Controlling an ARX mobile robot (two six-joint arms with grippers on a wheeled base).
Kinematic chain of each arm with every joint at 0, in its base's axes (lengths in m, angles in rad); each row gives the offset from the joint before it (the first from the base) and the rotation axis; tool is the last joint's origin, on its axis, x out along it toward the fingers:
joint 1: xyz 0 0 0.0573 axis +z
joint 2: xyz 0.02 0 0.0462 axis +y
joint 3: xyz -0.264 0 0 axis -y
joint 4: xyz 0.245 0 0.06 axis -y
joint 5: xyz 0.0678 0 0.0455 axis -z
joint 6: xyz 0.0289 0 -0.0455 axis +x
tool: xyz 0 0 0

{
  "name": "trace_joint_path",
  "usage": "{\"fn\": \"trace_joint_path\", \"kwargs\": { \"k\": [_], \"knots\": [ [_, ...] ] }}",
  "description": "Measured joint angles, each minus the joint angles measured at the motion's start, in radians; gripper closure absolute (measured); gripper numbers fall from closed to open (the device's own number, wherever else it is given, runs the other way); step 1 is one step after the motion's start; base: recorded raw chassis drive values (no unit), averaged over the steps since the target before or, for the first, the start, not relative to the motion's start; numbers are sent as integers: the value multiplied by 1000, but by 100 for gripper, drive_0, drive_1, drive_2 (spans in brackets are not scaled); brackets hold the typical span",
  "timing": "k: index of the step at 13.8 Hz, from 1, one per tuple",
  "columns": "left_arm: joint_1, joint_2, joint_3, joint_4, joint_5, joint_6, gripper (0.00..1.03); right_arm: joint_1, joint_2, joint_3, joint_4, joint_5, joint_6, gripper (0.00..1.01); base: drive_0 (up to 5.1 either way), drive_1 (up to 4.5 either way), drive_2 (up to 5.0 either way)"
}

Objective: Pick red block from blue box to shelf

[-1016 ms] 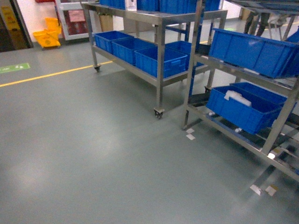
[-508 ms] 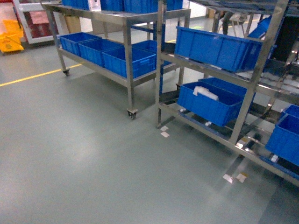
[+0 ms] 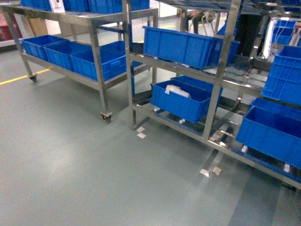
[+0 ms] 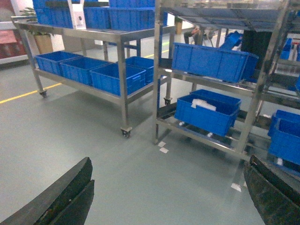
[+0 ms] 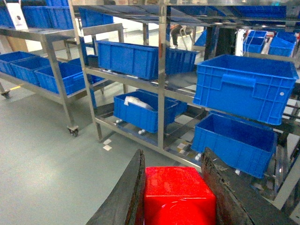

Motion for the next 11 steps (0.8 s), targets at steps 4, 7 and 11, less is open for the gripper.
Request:
{"fn": "trace_joint_path", "kwargs": {
  "k": [4, 7, 11],
  "knots": [
    [0, 0, 0, 0, 0, 0, 5, 0, 0, 0, 0, 0, 0, 72, -133, -133, -133],
    [0, 0, 0, 0, 0, 0, 5, 0, 0, 0, 0, 0, 0, 72, -199, -199, -199],
    [0, 0, 0, 0, 0, 0, 5, 0, 0, 0, 0, 0, 0, 72, -180, -180, -180]
  ]
}}
